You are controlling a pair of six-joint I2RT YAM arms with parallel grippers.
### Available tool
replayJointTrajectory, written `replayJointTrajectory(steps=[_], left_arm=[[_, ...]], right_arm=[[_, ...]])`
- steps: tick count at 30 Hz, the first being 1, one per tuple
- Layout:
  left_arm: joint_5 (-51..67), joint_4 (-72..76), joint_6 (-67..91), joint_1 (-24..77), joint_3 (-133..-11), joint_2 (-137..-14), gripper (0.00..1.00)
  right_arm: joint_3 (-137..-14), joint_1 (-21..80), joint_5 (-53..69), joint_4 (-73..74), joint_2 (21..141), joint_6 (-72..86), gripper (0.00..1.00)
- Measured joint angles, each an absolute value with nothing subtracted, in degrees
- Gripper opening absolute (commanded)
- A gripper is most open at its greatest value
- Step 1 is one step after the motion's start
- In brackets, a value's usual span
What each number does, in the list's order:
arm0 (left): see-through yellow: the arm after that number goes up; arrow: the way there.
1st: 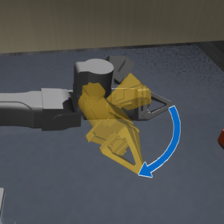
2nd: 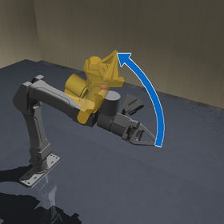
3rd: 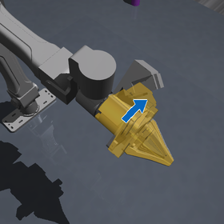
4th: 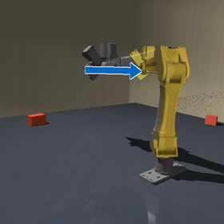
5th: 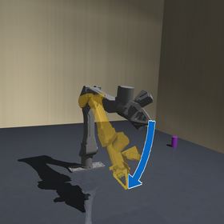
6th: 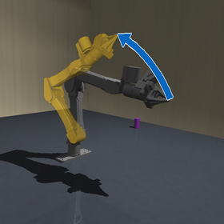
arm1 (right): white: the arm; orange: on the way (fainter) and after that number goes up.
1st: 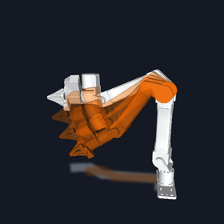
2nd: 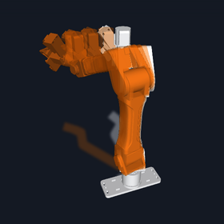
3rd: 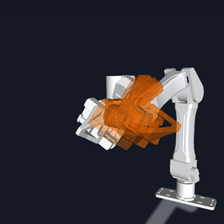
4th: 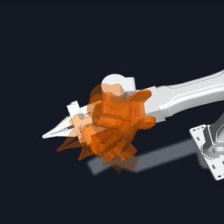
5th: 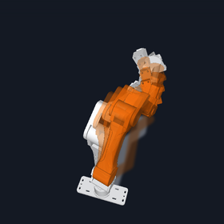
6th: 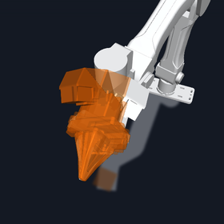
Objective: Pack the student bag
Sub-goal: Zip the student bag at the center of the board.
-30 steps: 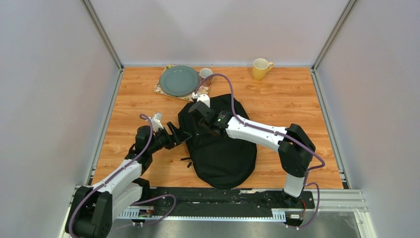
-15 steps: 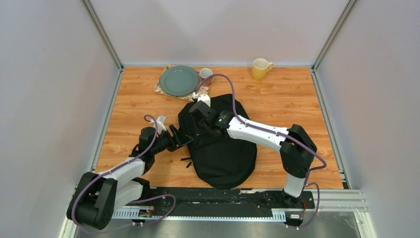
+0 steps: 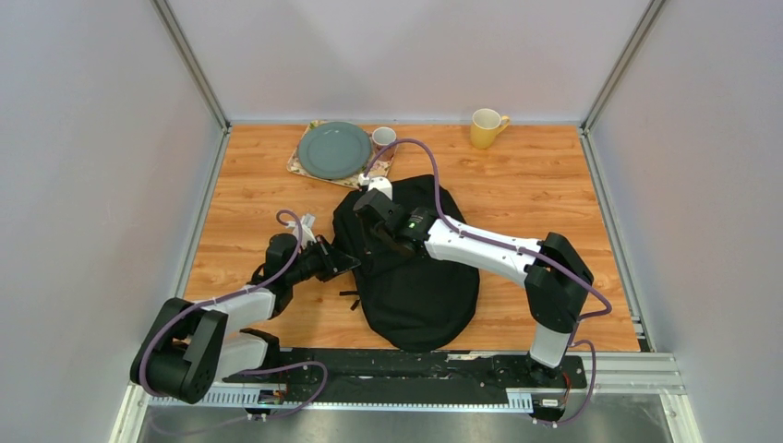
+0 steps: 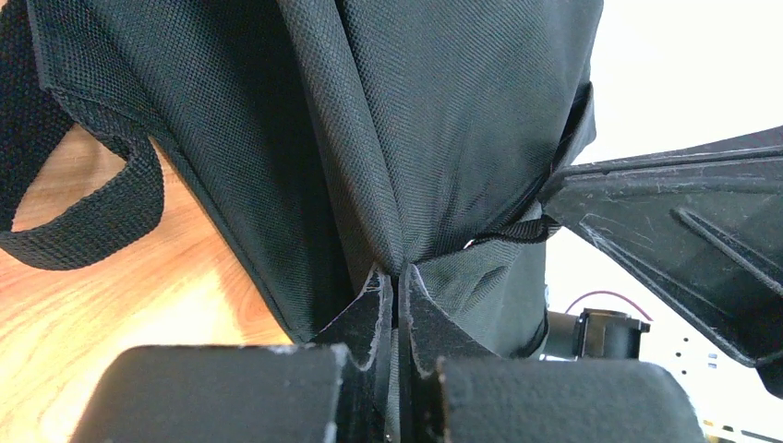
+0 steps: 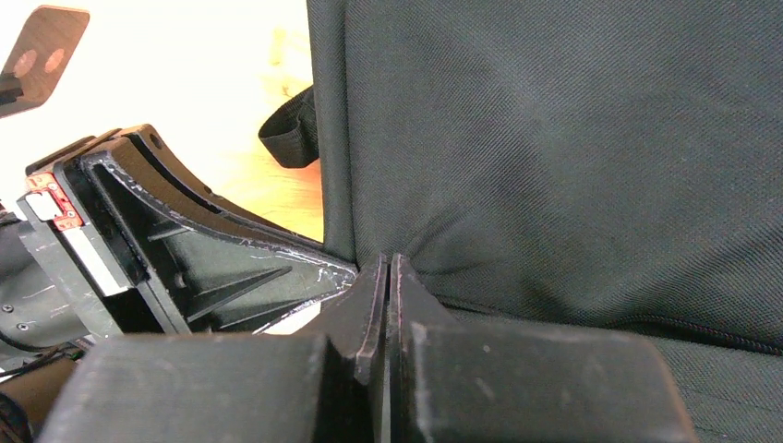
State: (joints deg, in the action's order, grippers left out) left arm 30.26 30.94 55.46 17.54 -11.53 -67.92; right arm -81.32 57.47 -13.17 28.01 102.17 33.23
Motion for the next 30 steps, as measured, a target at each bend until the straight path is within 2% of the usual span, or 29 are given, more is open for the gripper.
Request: replayJointTrajectory(steps=[10, 22, 30], left_arm=[[30.5, 30.94, 54.37, 17.54, -11.53, -67.61, 0.0], [28.95, 21.37, 47.83, 17.82, -13.1, -59.53, 0.0], [28.18, 19.16, 46.24, 17.91, -13.47, -58.5, 0.0]], right_arm=[[-80.55, 57.47, -14.06, 27.99, 102.17, 33.19, 0.0], [-77.43, 55.77, -16.03, 28.21, 99.48, 32.71, 0.0], [-75.11, 54.68, -16.93, 28.49, 95.44, 32.73, 0.0]])
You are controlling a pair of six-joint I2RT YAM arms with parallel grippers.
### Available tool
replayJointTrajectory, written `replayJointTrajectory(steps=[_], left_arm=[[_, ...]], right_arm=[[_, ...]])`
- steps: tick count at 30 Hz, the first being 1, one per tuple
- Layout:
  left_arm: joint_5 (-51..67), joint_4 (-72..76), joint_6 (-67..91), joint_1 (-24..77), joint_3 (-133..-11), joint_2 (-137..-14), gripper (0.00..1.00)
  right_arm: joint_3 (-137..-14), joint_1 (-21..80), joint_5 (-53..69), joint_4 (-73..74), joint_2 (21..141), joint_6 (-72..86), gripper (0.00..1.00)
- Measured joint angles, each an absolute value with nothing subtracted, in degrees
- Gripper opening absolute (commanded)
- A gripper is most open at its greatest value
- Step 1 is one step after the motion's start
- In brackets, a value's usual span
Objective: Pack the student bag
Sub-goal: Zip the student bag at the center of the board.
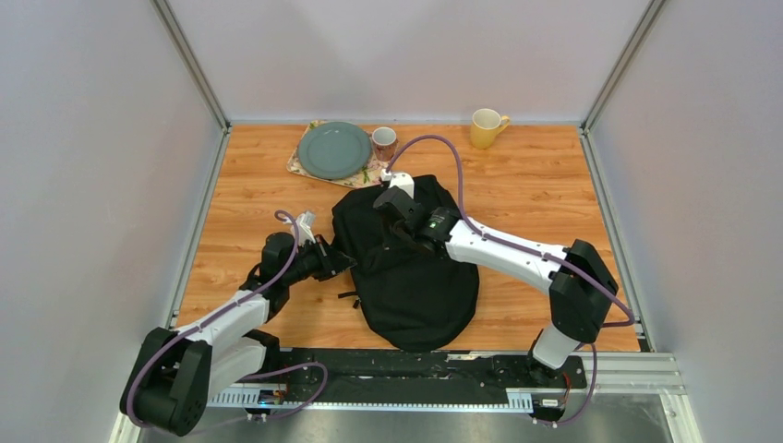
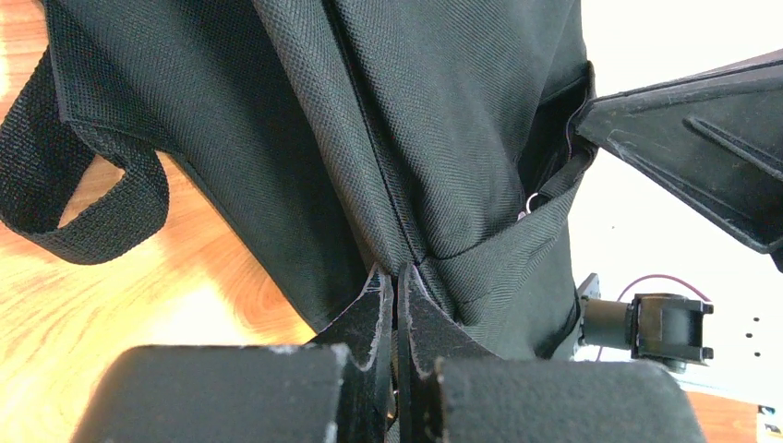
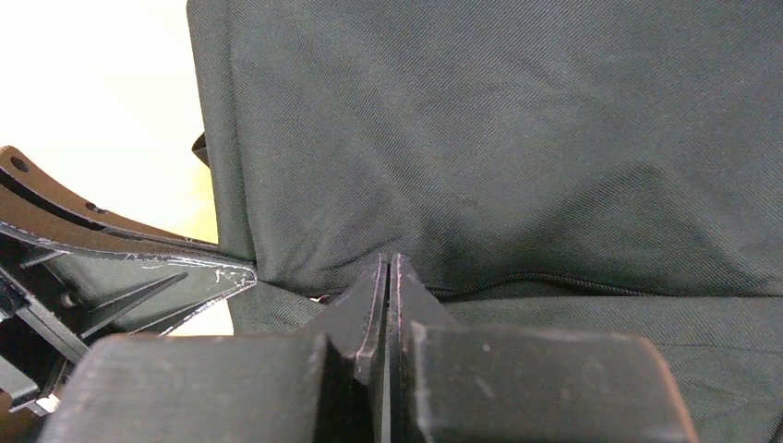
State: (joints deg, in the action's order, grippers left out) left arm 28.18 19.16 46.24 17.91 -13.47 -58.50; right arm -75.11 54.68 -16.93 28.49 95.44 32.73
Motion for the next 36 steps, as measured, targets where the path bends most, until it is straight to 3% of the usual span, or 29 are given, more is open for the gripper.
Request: replayJointTrajectory(steps=[21, 36], left_arm=[[26.94, 16.03, 44.56, 17.19, -13.58, -55.33, 0.0], [29.56, 13.89, 43.13, 14.39, -14.04, -54.87, 0.0]], right_arm=[[-70.89, 51.55, -23.46, 30.98, 92.12, 31.44, 0.0], [-60.99, 39.59, -24.34, 30.59, 83.11, 30.22, 0.0]])
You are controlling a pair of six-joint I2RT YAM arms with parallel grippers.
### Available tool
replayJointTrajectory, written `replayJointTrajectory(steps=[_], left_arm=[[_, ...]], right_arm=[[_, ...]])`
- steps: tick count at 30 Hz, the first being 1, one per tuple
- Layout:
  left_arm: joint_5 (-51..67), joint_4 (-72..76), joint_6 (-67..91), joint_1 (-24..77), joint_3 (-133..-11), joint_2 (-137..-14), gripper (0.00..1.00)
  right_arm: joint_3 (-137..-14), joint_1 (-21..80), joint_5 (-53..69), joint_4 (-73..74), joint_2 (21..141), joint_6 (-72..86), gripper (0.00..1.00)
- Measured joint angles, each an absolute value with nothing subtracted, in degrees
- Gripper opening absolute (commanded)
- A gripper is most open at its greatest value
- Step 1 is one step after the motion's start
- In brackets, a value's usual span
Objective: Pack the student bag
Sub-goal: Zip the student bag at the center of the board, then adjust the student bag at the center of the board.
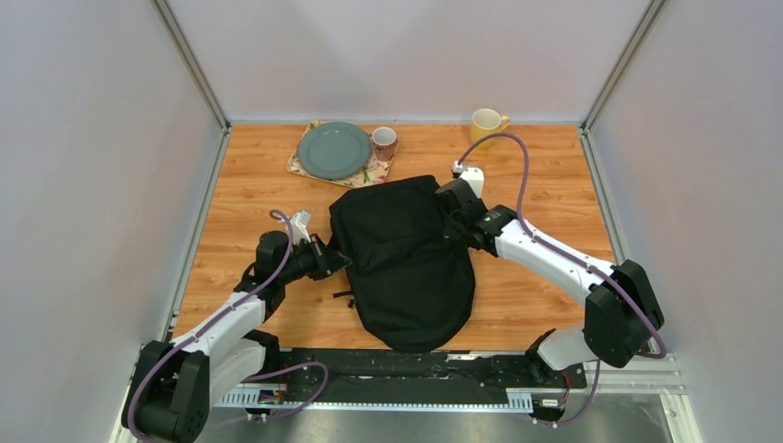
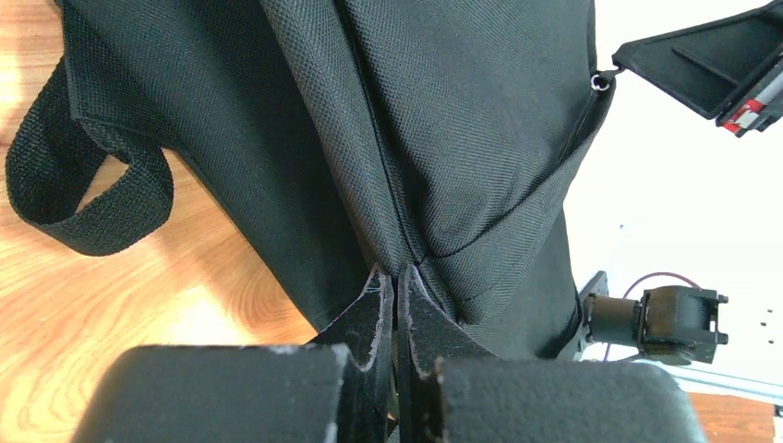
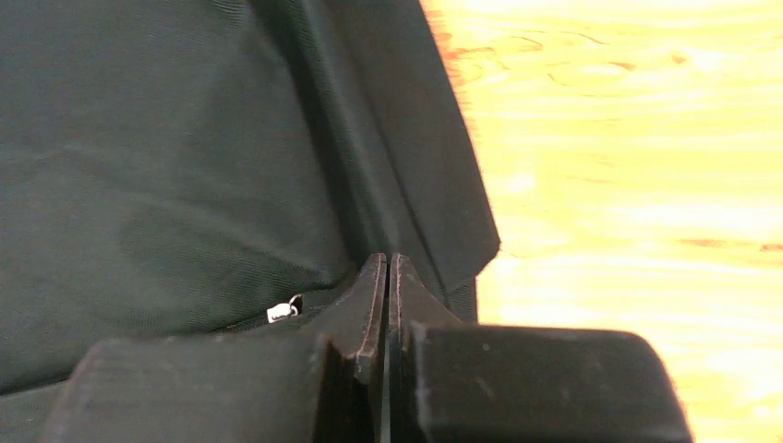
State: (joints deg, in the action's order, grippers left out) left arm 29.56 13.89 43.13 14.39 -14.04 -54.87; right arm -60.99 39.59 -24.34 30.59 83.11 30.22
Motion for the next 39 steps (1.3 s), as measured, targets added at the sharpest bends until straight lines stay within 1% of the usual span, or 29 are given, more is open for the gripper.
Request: replayJointTrajectory(steps=[5, 6, 7, 8, 9, 11, 12, 13, 15, 16, 18, 19, 23, 25, 26, 27, 28, 31, 35, 36, 39], left_arm=[[30.65, 13.5, 42.87, 14.13, -14.98, -55.7, 0.0], [30.92, 13.5, 42.74, 14.09, -15.07, -55.88, 0.0], [31.03, 13.5, 42.63, 14.09, -15.18, -56.05, 0.0], [31.16, 13.43, 42.48, 14.02, -15.27, -56.27, 0.0], [31.31, 13.34, 42.39, 13.96, -15.35, -56.42, 0.0], [31.42, 12.38, 41.74, 13.76, -15.68, -56.58, 0.01], [31.38, 11.73, 41.41, 13.65, -15.88, -56.69, 0.04], [31.24, 10.68, 40.88, 13.54, -16.32, -56.77, 0.1], [31.09, 9.02, 39.77, 13.47, -17.17, -56.77, 0.15], [31.0, 8.29, 39.4, 13.45, -17.56, -56.77, 0.19], [30.83, 7.33, 38.7, 13.45, -17.96, -56.69, 0.24], [30.7, 6.87, 38.52, 13.45, -18.06, -56.58, 0.29], [30.55, 5.26, 38.19, 13.34, -18.06, -55.05, 0.39], [30.87, 4.84, 38.17, 13.34, -18.06, -54.08, 0.51], [31.24, 4.64, 38.3, 13.34, -18.06, -53.54, 0.52], [31.62, 4.45, 38.13, 13.34, -18.06, -53.01, 0.53], [32.25, 4.38, 38.33, 13.32, -18.06, -52.38, 0.54], [33.82, 4.89, 38.7, 13.3, -17.82, -51.11, 0.57], [35.83, 7.62, 39.9, 13.39, -15.4, -51.31, 0.57], [36.27, 9.06, 40.69, 13.85, -14.17, -52.01, 0.57], [36.77, 11.99, 42.57, 16.36, -12.1, -56.14, 0.57]], right_arm=[[-57.54, 36.77, -22.41, 29.47, 80.75, 30.33, 0.0], [-57.06, 36.51, -21.76, 29.08, 80.38, 30.33, 0.01], [-56.42, 36.05, -20.45, 28.38, 80.05, 30.22, 0.12], [-55.7, 35.51, -19.03, 27.75, 79.7, 30.2, 0.19], [-54.98, 34.83, -17.63, 27.09, 79.42, 30.35, 0.28], [-52.8, 31.99, -14.0, 26.22, 78.63, 30.06, 0.39], [-51.86, 30.59, -12.99, 26.2, 78.24, 30.28, 0.45], [-50.54, 28.34, -11.27, 26.26, 77.71, 30.26, 0.45], [-48.62, 24.43, -8.88, 26.52, 76.58, 30.55, 0.45], [-47.94, 22.72, -7.62, 26.72, 75.94, 30.68, 0.45], [-46.89, 19.7, -5.32, 26.98, 74.32, 31.24, 0.46], [-46.59, 18.81, -3.73, 27.05, 73.28, 31.7, 0.47], [-46.13, 18.76, 3.97, 24.88, 70.0, 33.65, 0.48], [-46.13, 19.0, 8.19, 22.85, 69.95, 34.89, 0.51], [-46.11, 19.14, 10.2, 21.78, 70.26, 35.66, 0.54], [-46.11, 19.46, 11.75, 20.73, 70.72, 36.36, 0.6], [-46.13, 19.9, 13.02, 19.57, 71.31, 37.04, 0.62], [-47.0, 21.19, 14.35, 18.04, 74.81, 37.82, 0.63], [-50.28, 22.52, 13.89, 18.06, 83.48, 37.71, 0.61], [-50.33, 22.92, 13.74, 17.96, 84.58, 37.74, 0.57], [-49.23, 23.88, 13.3, 15.7, 85.21, 38.15, 0.37]])
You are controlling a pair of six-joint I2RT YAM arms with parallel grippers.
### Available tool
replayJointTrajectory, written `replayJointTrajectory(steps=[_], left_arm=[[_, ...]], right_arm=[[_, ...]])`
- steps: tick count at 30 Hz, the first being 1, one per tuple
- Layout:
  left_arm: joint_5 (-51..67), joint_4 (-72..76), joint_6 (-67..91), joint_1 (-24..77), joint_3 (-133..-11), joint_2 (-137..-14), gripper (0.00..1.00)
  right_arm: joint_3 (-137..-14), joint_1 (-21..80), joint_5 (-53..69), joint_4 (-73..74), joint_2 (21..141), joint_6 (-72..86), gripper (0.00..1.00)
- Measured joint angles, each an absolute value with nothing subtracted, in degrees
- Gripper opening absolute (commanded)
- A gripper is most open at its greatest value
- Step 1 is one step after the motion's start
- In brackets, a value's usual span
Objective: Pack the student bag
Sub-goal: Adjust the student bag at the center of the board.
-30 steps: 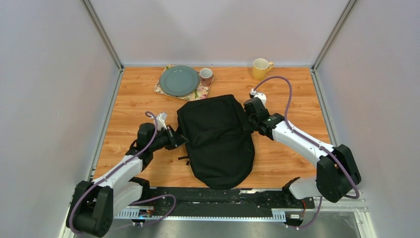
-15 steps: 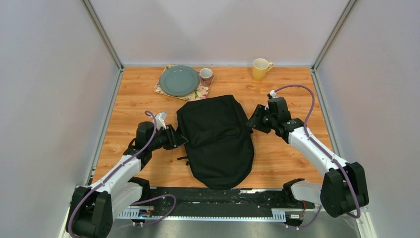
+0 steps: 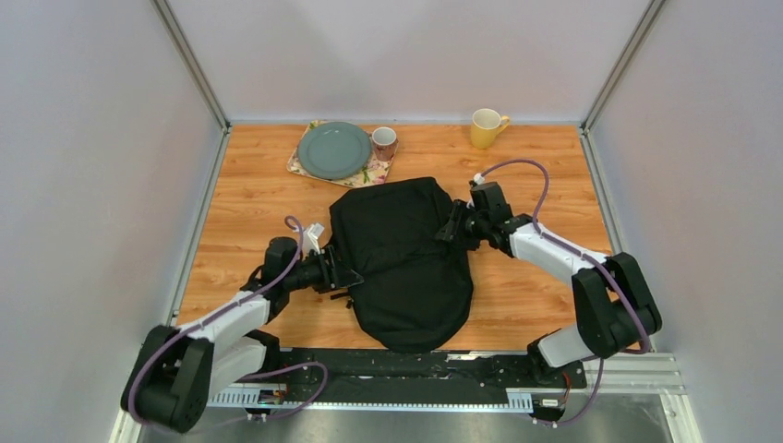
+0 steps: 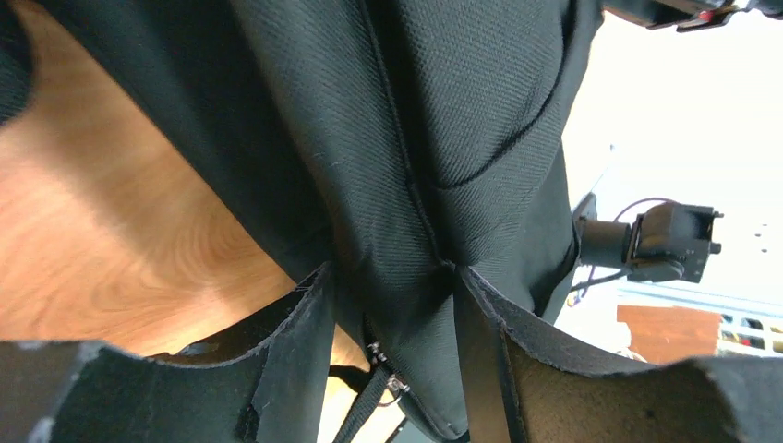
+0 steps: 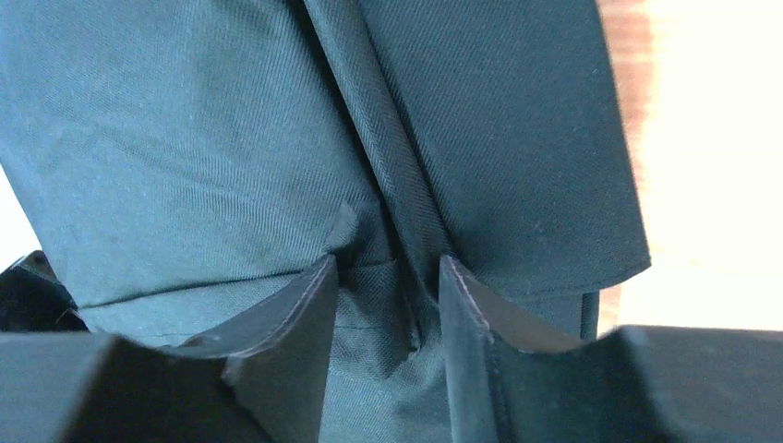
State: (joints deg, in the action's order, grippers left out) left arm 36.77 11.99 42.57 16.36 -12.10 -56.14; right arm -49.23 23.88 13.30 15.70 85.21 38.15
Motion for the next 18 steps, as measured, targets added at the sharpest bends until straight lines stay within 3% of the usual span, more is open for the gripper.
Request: replayJointTrajectory(steps=[2, 4, 10, 18], left_arm=[[37.04, 13.72, 43.38, 18.2, -12.67, -60.75, 0.57], [37.52, 14.2, 43.53, 19.11, -14.79, -65.65, 0.57], [37.95, 11.14, 41.67, 18.96, -27.81, -77.36, 0.56], [38.11, 13.32, 41.5, 18.94, -33.26, -80.97, 0.56]], right_arm=[[-46.17, 25.78, 12.05, 12.47, 83.79, 38.92, 0.37], [-42.44, 28.25, 9.87, 9.08, 81.43, 40.77, 0.46], [-35.62, 34.87, 1.83, 8.23, 73.36, 46.11, 0.56], [-44.23, 32.21, 0.93, 15.88, 79.79, 44.16, 0.58]])
